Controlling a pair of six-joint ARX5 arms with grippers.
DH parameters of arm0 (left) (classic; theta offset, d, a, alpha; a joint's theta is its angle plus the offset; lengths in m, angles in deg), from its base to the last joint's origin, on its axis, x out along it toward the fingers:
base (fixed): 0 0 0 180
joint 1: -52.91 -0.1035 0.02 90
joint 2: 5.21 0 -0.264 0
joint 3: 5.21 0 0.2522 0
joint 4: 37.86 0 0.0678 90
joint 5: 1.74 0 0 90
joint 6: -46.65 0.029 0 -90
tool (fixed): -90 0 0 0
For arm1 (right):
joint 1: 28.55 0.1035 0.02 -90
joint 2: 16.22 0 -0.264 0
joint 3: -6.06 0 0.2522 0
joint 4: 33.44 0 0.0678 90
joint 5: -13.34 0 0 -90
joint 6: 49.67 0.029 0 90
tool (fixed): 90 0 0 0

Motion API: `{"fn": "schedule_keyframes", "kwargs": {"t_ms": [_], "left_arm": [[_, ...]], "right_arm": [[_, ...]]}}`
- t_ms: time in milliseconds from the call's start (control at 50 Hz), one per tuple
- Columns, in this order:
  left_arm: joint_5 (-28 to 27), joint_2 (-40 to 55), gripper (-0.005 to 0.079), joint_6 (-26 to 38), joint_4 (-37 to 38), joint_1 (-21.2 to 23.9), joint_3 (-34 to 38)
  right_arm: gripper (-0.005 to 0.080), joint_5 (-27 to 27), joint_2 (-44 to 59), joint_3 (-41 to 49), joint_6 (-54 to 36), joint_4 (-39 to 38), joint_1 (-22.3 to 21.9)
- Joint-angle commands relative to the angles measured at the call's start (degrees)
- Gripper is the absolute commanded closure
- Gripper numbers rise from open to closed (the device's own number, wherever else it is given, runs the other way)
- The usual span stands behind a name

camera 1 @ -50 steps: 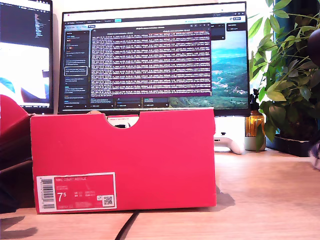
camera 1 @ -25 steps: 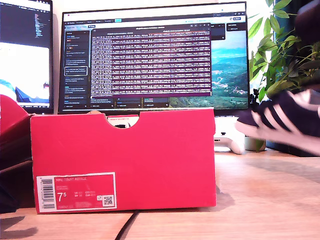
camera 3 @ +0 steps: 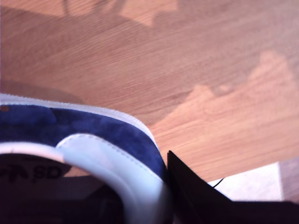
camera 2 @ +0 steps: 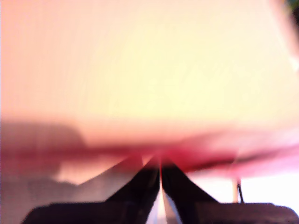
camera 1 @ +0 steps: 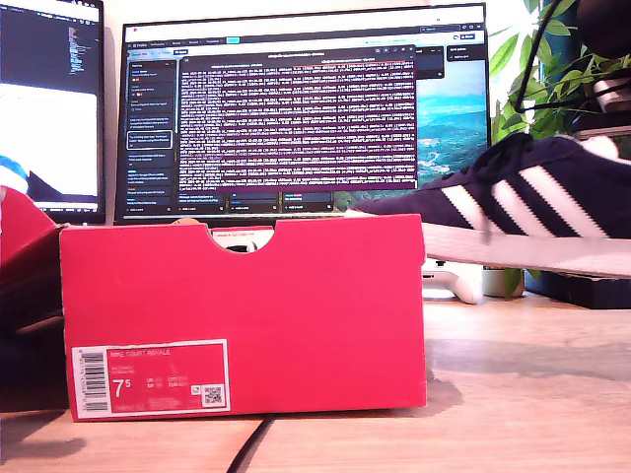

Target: Pack the blue shoes by picking the first shoe and placing it inside the red shoebox, left side, then picking and rotating the second shoe and placing it in the shoebox

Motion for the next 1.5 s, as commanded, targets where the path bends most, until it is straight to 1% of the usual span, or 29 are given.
{"fn": "schedule_keyframes", "kwargs": {"t_ms": [0,100,200,260,360,380,420,460,480,500,560,580,600,660,740,760,820,840,860,940,980,1020,1040,1060,1100,1140,1260,1360,1480], "left_arm": [[0.6,0.2,0.0762,0.9,-1.9,0.2,1.1],[1.4,0.2,0.0762,1.8,-3.9,0.2,1.0],[1.6,0.2,0.0762,1.7,-5.8,0.2,1.0],[1.6,0.2,0.0762,1.8,-6.9,0.2,1.0],[2.1,0.2,0.0762,2.2,-8.3,0.2,1.0],[2.1,0.2,0.0762,2.2,-8.5,0.2,1.0],[2.2,0.2,0.0762,2.2,-8.6,0.2,1.0],[2.3,0.2,0.0762,2.2,-8.6,0.2,1.0],[2.3,0.2,0.0762,2.2,-8.6,0.2,1.0],[2.4,0.2,0.0762,2.2,-8.6,0.2,1.0],[2.4,0.2,0.0762,2.1,-8.6,0.2,1.0],[2.4,0.2,0.0762,2.1,-8.6,0.2,1.0],[2.4,0.2,0.0762,2.1,-8.7,0.2,1.0],[2.4,0.2,0.0762,2.1,-8.9,0.2,1.0],[2.4,0.2,0.0762,2.1,-9.0,0.2,1.0],[2.4,0.2,0.0762,2.1,-9.0,0.2,1.0],[2.4,0.2,0.0762,2.1,-9.0,0.2,1.0],[2.4,0.2,0.0762,2.1,-9.0,0.2,1.0],[2.4,0.2,0.0762,2.1,-9.0,0.2,1.0],[2.4,0.2,0.0762,2.1,-9.0,0.2,1.0],[2.4,0.2,0.0762,2.1,-9.0,0.2,1.0],[2.4,0.2,0.0762,2.1,-9.0,0.2,1.0],[2.4,0.2,0.0762,2.1,-9.0,0.2,1.0],[2.4,0.2,0.0762,2.1,-9.0,0.2,1.0],[2.4,0.2,0.0762,2.1,-9.0,0.2,1.0],[2.4,0.2,0.0762,1.7,-9.0,0.2,1.0],[2.4,0.2,0.0762,1.5,-10.0,0.2,1.0],[2.3,0.2,0.0762,1.5,-11.3,0.2,1.0],[2.3,0.2,0.0762,1.5,-12.4,0.2,1.0]], "right_arm": [[0.0764,0.5,-0.8,-3.5,-2.0,-0.7,-0.1],[0.0764,0.7,-0.8,-6.6,-4.8,-0.9,-0.1],[0.0764,0.9,-0.8,-11.1,-5.1,-1.2,-0.1],[0.0764,2.6,-0.8,-14.0,-5.2,-2.2,-0.1],[0.0764,11.2,-0.8,-18.2,-7.4,-5.6,-0.1],[0.0764,13.4,-0.8,-19.0,-10.9,-6.4,-0.1],[0.0764,16.8,-0.8,-20.6,-12.6,-7.8,-0.1],[0.0764,21.6,-0.8,-21.9,-14.1,-10.7,0.0],[0.0764,22.6,-0.8,-22.4,-14.2,-11.3,0.2],[0.0764,24.6,-0.8,-22.9,-16.3,-12.9,0.4],[0.0764,26.5,-0.8,-24.2,-19.2,-15.5,1.8],[0.0764,26.8,-0.8,-24.4,-22.1,-16.7,2.4],[0.0764,26.8,-0.8,-24.6,-22.6,-17.4,3.1],[0.0764,26.7,-0.8,-24.7,-28.6,-19.6,5.3],[0.0765,24.6,-0.4,-24.7,-34.5,-21.6,8.5],[0.0765,23.9,-0.2,-24.7,-34.5,-22.1,9.3],[0.0765,19.5,0.4,-24.7,-40.7,-23.6,11.8],[0.0765,18.9,0.7,-24.7,-40.7,-24.1,12.7],[0.0765,16.7,0.9,-24.7,-43.3,-24.6,13.3],[0.0765,10.7,2.3,-24.7,-46.9,-28.2,16.4],[0.0765,8.9,2.9,-24.7,-47.9,-30.4,17.6],[0.0765,5.6,3.6,-24.7,-50.7,-32.1,18.7],[0.0765,5.6,3.9,-24.7,-52.4,-33.3,19.2],[0.0765,2.8,4.3,-24.7,-54.2,-34.2,19.5],[0.0765,1.0,5.2,-24.7,-57.1,-35.7,20.5],[0.0765,-2.1,6.0,-24.7,-59.4,-38.3,21.3],[0.0764,-6.0,8.9,-24.7,-66.3,-41.2,22.5],[0.0764,-7.3,11.2,-24.7,-69.5,-42.8,23.3],[0.0765,-7.4,13.6,-24.7,-73.3,-44.2,24.2]]}}
